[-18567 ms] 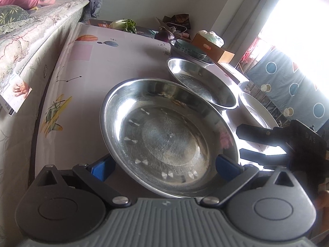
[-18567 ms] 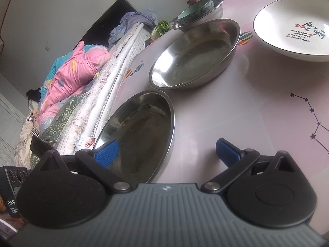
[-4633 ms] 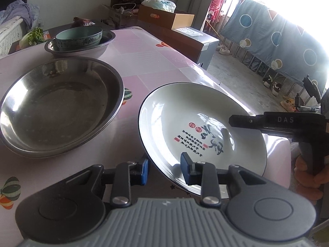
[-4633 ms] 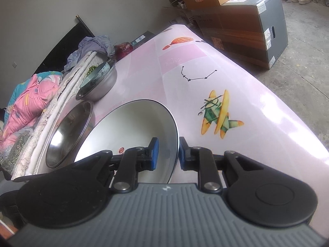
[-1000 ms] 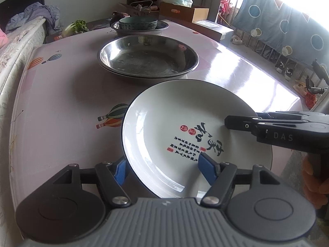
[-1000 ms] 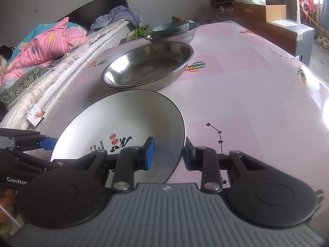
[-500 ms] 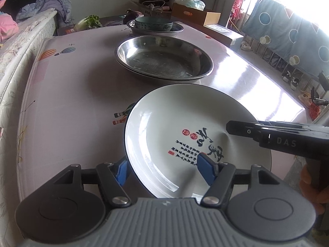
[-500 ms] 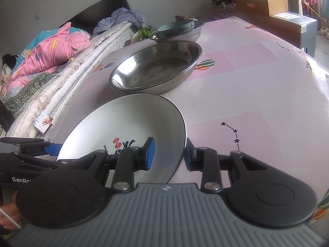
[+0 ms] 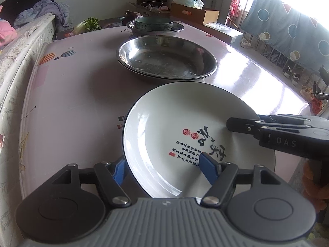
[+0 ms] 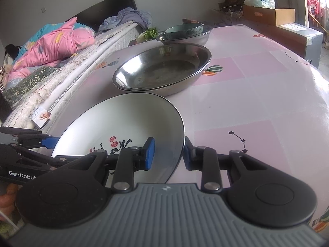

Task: Organize plates and bowls
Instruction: 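Hold the white plate raised with both grippers beside the steel plates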

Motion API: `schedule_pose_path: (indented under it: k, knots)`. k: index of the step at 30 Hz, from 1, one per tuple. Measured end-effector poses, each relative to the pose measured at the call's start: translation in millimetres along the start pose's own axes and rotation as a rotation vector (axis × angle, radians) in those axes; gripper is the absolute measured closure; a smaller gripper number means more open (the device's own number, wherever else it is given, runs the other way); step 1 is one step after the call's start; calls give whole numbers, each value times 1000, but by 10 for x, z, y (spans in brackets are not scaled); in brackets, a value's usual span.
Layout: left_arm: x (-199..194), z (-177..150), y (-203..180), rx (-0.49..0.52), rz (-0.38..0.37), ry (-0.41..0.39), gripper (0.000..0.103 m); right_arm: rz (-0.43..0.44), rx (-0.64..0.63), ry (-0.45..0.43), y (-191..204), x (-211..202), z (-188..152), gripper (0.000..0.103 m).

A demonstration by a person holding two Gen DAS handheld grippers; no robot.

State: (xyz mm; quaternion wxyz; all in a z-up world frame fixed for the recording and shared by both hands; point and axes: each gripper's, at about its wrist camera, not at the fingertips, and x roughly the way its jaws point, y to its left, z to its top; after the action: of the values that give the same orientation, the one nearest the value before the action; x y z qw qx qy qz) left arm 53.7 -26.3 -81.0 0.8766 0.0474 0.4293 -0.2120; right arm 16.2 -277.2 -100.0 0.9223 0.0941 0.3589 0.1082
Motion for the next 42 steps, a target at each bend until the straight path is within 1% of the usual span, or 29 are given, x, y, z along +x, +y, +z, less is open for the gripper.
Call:
schedule_pose_path:
  k: [4,22,27,29,31,34,37,39,42]
  knots:
    - [17,4,-10,7,-1,-3,27,-3,-2,-3,5,15,1,75]
    - [24,13,-16,-1,7,-5,27,-4,-27,15,19,-15,3,75]
    - [14,12,-43,-3,22,-11,27,-7,-33,12,19,-6,4,74]
    - [7,16,-53,-5,13,-8,29,-10,-37,12,14,-15,11,73]
    - [3,10,-83,7,-12,-8,31,-30,-41,10,-20,-27,29,73]
    - [24,-2,-128,38,-24,-16,31,-30,-4,4,-127,-46,58,74]
    - [59,16,-126,48,-28,-15,29,-32,-14,6,-142,-49,38,76]
    - [79,24,-123,48,-29,-15,26,-37,-33,-5,-117,-43,7,74]
    - [93,14,-138,50,-25,-26,24,-32,-25,-19,-117,-32,-6,73]
